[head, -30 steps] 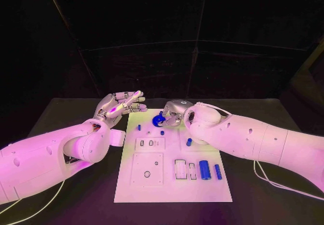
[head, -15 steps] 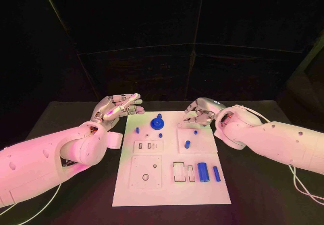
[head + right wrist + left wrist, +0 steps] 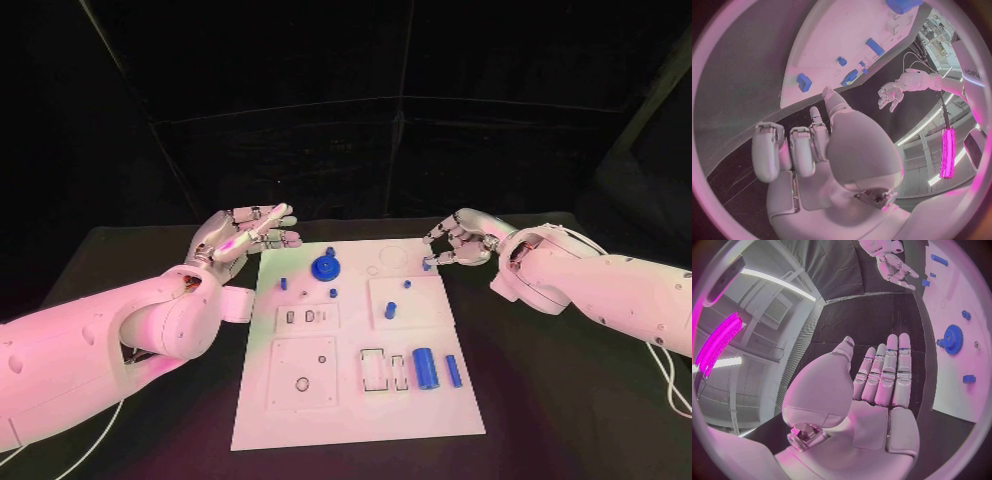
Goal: Assemble the parts on the task board
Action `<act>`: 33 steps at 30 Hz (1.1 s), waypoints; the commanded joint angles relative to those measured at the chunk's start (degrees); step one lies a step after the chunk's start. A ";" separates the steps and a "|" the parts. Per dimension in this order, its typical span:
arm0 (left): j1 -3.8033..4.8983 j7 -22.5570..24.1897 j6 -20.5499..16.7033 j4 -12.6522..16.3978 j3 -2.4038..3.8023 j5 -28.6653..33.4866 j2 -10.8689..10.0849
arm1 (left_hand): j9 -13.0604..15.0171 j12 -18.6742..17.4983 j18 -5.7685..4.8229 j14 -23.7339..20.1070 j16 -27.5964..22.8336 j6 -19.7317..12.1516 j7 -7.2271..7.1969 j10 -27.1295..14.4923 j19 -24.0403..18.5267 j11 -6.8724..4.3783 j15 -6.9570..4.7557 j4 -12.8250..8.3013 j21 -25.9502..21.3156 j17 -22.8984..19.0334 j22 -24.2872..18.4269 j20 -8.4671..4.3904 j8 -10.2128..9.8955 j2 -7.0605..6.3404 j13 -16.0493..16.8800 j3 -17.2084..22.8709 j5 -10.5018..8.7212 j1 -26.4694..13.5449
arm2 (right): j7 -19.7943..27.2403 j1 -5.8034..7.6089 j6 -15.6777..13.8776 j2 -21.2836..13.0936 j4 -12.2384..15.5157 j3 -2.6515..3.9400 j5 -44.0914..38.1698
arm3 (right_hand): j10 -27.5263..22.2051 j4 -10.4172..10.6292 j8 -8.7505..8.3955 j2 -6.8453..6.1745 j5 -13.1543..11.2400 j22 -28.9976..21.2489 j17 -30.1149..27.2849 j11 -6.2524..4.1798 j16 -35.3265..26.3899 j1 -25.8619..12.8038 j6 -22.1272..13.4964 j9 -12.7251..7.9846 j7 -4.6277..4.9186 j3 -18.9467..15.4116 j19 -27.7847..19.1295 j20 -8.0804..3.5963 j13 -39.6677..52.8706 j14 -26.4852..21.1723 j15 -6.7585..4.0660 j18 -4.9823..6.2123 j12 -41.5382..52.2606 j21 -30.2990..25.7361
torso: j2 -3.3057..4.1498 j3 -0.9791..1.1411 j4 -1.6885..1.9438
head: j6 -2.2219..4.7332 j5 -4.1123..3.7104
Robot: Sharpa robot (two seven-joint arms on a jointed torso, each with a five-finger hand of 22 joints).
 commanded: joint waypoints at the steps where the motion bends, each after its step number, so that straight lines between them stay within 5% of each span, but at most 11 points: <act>1: 0.09 0.38 0.85 -0.13 0.05 -0.29 0.20 | -0.06 -0.31 0.75 -0.34 -0.26 0.39 0.28 0.46 0.37 0.11 0.07 -0.41 -0.20 0.05 -0.08 0.19 -0.22 0.17 -0.05 0.00 -0.29 0.35 | 2.91 -0.43 1.68 0.39 -1.25 0.00 1.77 | -0.28 -0.40 -0.42 0.13 0.42 3.47 8.65 -0.15 0.05 0.51 -0.51 -0.11 -0.03 -0.09 -0.08 -0.28 4.73 4.63 -0.34 0.33 -0.40 -0.16 | 0.06 -0.05 0.15 | -0.07 -0.17; 15: 0.07 0.36 0.98 -0.60 0.04 -0.29 0.49 | -0.06 -0.33 0.75 -0.33 -0.30 0.42 0.25 0.50 0.37 0.10 0.07 -0.47 -0.22 0.07 -0.10 0.19 -0.23 0.20 -0.05 0.01 -0.29 0.42 | 2.49 -2.77 2.56 2.16 -4.78 0.01 0.07 | -0.18 -1.12 -0.41 0.68 0.19 3.52 9.08 -0.02 0.22 1.25 -0.59 -0.06 0.15 0.24 -0.01 -0.22 4.82 4.73 -0.22 0.31 -0.33 -0.16 | -0.01 -0.19 0.09 | -0.52 0.22; 33: 0.07 0.31 1.02 -0.96 0.04 -0.29 0.60 | -0.05 -0.36 0.75 -0.33 -0.36 0.45 0.23 0.54 0.37 0.08 0.06 -0.55 -0.24 0.10 -0.12 0.19 -0.26 0.24 -0.04 0.03 -0.29 0.51 | 2.02 -3.27 1.08 3.02 -5.90 0.02 -0.45 | 0.22 -1.06 0.10 1.84 -0.49 3.75 9.40 0.09 0.34 0.73 0.46 0.10 0.27 0.60 0.18 -0.12 5.20 4.81 -0.12 0.26 0.07 -0.07 | 0.01 -0.17 0.08 | -0.68 0.27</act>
